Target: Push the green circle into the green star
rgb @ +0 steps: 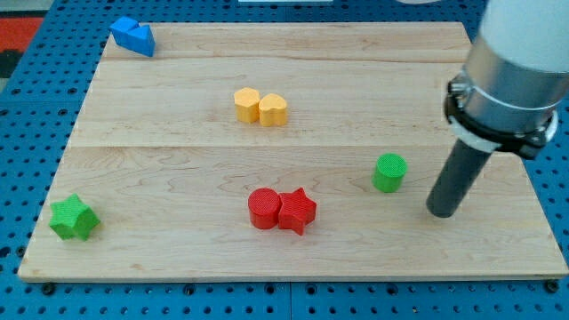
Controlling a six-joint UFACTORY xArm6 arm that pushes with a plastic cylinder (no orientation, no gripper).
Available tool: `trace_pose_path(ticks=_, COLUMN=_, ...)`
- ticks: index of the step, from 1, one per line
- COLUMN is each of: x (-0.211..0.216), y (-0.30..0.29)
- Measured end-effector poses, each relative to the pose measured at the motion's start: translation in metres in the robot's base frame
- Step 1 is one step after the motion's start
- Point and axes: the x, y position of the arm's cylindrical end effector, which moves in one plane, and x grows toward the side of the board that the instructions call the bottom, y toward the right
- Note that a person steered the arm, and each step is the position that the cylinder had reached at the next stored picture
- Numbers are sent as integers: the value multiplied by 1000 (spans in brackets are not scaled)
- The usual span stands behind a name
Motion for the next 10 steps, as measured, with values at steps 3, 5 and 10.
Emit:
trace_pose_path(ticks=3, x=-36, y=-69)
trace_pose_path(ticks=5, x=-51, y=-82)
trace_pose_path(ticks=10, x=-70, y=-288)
